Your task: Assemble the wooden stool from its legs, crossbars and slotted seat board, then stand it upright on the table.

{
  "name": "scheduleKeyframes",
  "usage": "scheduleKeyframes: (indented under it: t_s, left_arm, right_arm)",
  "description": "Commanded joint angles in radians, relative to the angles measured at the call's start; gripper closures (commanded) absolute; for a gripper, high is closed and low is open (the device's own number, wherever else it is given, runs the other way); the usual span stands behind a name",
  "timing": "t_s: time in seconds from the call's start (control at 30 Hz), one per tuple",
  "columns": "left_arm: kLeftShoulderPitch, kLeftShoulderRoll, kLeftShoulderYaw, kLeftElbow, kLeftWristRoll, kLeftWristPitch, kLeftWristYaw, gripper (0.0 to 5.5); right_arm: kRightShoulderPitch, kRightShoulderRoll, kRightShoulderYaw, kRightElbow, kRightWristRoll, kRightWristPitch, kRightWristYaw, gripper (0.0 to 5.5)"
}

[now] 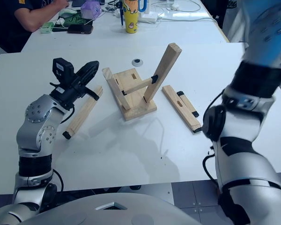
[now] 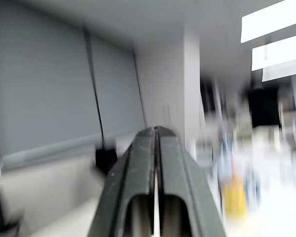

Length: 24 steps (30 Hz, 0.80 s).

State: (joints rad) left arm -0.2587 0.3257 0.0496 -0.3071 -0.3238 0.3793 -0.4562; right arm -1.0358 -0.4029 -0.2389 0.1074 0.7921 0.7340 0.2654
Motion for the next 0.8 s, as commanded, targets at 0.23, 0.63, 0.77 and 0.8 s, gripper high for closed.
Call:
scheduleKeyframes:
  t_s: [0.23, 0.63, 0.77, 0.8]
  left_arm:
    - [-0.006, 0.013, 0.017, -0.029, -0.011, 0.007, 0.011, 5.5]
    - [0.004, 0.004, 0.023, -0.016, -0.011, -0.009, 0.021, 5.5]
    - [0.011, 0.002, 0.026, -0.015, -0.012, -0.014, 0.027, 5.5]
    - [0.012, 0.001, 0.027, -0.015, -0.012, -0.014, 0.027, 5.5]
  right_arm:
    - [0.392, 0.103, 0.145, -0.204, 0.007, 0.217, -0.059, 5.48]
    - [0.0, 0.102, -0.082, -0.125, -0.032, -0.112, -0.106, 5.48]
    - [-0.323, 0.009, -0.162, 0.052, -0.076, -0.346, -0.047, 5.48]
    - [-0.411, -0.025, -0.185, 0.112, -0.083, -0.412, -0.028, 5.48]
